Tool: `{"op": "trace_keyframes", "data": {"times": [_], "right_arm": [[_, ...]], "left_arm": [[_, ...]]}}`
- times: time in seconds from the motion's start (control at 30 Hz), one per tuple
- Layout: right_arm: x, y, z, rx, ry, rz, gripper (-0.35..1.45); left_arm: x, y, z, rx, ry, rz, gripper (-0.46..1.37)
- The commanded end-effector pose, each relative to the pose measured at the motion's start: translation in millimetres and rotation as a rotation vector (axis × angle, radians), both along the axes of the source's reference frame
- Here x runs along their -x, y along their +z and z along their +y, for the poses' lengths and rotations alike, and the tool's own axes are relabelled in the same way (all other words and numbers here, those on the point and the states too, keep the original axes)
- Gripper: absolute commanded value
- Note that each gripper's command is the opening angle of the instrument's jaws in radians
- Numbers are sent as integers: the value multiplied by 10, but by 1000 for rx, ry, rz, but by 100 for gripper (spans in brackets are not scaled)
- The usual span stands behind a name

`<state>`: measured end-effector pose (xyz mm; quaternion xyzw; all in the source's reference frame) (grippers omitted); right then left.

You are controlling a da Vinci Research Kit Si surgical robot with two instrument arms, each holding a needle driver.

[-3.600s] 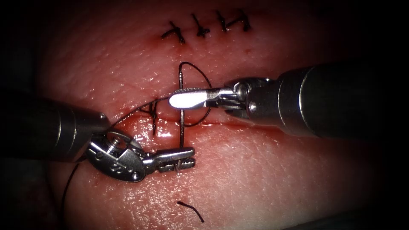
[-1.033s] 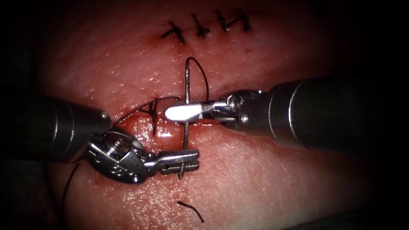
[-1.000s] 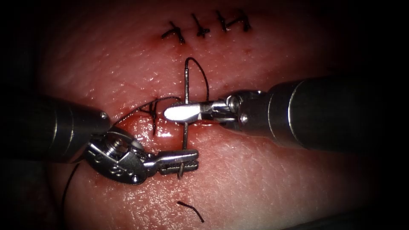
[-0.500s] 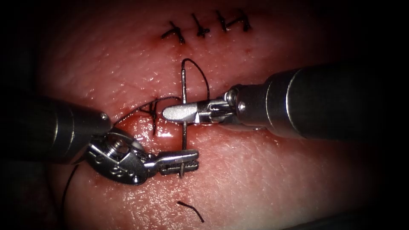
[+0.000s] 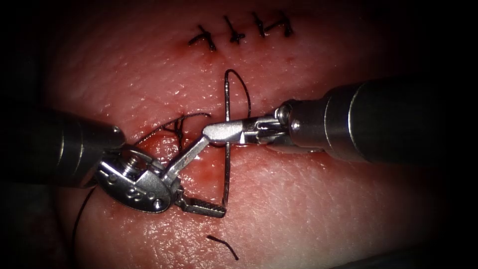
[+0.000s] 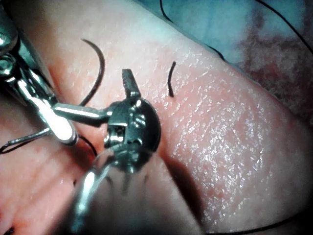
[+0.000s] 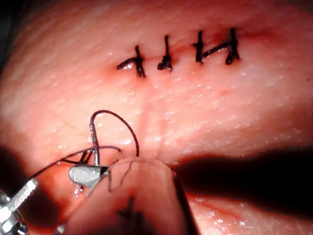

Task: Wound Closure
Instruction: Insert left end-effector into incision and open jaws to widen wound opening

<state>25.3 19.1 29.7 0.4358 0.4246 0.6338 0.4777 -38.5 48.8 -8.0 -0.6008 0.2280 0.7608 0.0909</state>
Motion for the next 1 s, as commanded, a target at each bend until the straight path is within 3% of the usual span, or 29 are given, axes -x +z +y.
{"op": "trace_keyframes", "data": {"times": [0.03,0.13,0.27,0.43,0.53,0.57,0.67,0.87,1.0], "right_arm": [[1,0,0,2,7,-2,-35],[6,-1,3,25,22,-7,-35],[15,-4,9,91,48,7,-35],[23,-10,14,213,31,24,-35],[27,-15,17,279,27,36,-35],[28,-16,18,296,26,36,-35],[29,-18,19,385,6,34,-35],[30,-20,18,562,-43,59,-35],[30,-23,16,629,-53,77,-35]], "left_arm": [[-1,1,-1,-6,-6,-5,121],[-2,1,-1,-40,-12,-26,116],[-8,6,-1,-61,-60,-12,76],[-16,8,0,-114,-82,-41,39],[-20,7,1,-161,-70,-58,-23],[-21,7,2,-180,-50,-51,-35],[-21,7,5,-245,34,1,-35],[-20,15,10,-411,62,91,-35],[-18,25,11,-522,78,203,-35]]}}
